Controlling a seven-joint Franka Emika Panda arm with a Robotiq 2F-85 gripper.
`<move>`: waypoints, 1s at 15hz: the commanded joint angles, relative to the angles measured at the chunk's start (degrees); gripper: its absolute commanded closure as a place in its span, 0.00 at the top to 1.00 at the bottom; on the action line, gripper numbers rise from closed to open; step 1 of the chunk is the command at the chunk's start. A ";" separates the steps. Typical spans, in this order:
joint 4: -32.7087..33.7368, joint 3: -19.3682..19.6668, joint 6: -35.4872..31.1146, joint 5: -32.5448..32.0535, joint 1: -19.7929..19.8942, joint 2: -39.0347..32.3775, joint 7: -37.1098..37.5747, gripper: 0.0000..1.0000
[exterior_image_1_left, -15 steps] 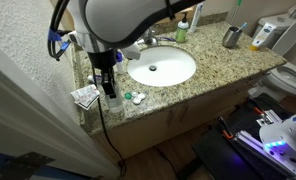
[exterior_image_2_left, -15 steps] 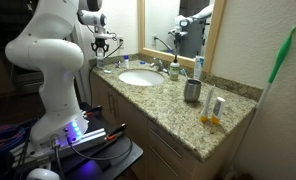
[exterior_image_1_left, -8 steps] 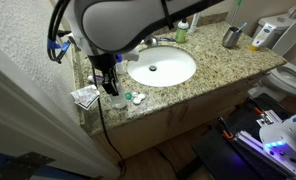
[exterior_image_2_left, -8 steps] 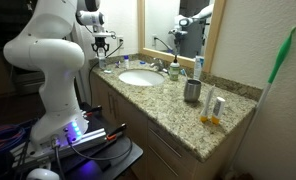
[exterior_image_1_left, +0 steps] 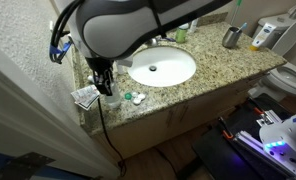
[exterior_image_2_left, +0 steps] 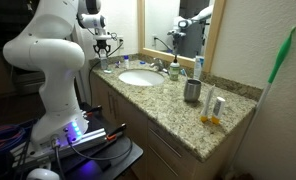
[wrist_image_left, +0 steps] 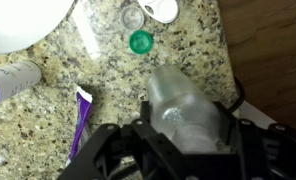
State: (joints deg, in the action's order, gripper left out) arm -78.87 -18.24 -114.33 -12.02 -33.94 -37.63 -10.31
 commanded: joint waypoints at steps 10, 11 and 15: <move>1.96 1.67 -0.31 0.21 -1.51 -0.78 3.23 0.62; 2.03 1.70 -0.31 0.23 -1.56 -0.78 3.62 0.62; 2.18 1.79 0.47 0.41 -1.71 -0.73 4.44 0.37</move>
State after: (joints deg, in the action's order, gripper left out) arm -77.31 -16.93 -114.86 -12.00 -35.22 -38.18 -6.15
